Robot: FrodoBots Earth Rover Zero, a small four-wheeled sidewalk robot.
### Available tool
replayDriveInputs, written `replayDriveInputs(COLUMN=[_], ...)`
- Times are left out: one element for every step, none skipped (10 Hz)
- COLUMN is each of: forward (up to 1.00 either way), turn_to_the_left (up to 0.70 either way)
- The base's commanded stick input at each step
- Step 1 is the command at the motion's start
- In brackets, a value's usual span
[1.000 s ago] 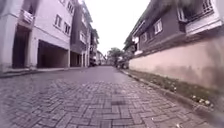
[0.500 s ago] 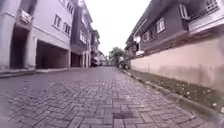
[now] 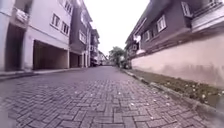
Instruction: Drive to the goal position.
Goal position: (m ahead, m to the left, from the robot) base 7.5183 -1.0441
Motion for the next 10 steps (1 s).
replayDriveInputs(forward=[0.69, 0.69, 0.69, 0.69, 0.69, 0.69, 0.69, 0.69, 0.69, 0.69], turn_to_the_left=[0.03, 0.03, 0.03, 0.03, 0.03, 0.03, 0.03, 0.03, 0.03, 0.03])
